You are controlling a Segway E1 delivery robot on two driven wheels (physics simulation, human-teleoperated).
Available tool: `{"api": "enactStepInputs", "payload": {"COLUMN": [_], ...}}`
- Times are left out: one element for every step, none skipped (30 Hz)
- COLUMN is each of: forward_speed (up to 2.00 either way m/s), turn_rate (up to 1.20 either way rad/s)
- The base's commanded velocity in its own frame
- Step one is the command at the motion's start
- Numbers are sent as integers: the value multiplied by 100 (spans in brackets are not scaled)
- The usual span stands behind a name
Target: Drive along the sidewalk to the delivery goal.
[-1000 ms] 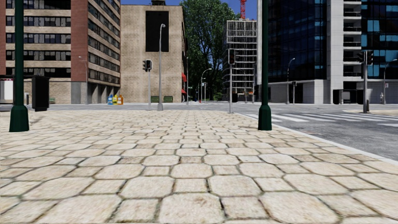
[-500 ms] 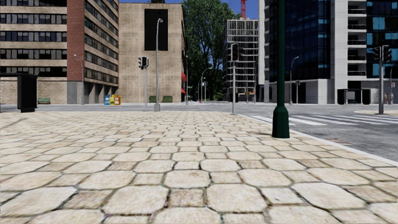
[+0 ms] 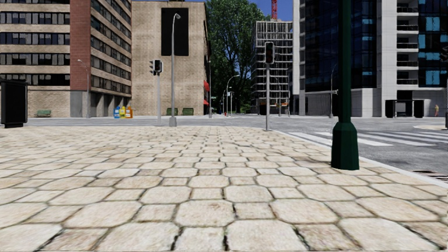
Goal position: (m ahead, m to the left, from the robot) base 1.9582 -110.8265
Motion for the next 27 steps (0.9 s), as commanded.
{"api": "enactStepInputs", "payload": {"forward_speed": [200,200,200,200,200,200,200,200,200,200,200,200,200,200,200,200,200,200,200,200,200,200,200,200,200,200,200], "turn_rate": [0,0,0,0,0,0,0,0,0,0,0,0,0,0,0,0,0,0,0,0,0,0,0,0,0,-4,-13]}}
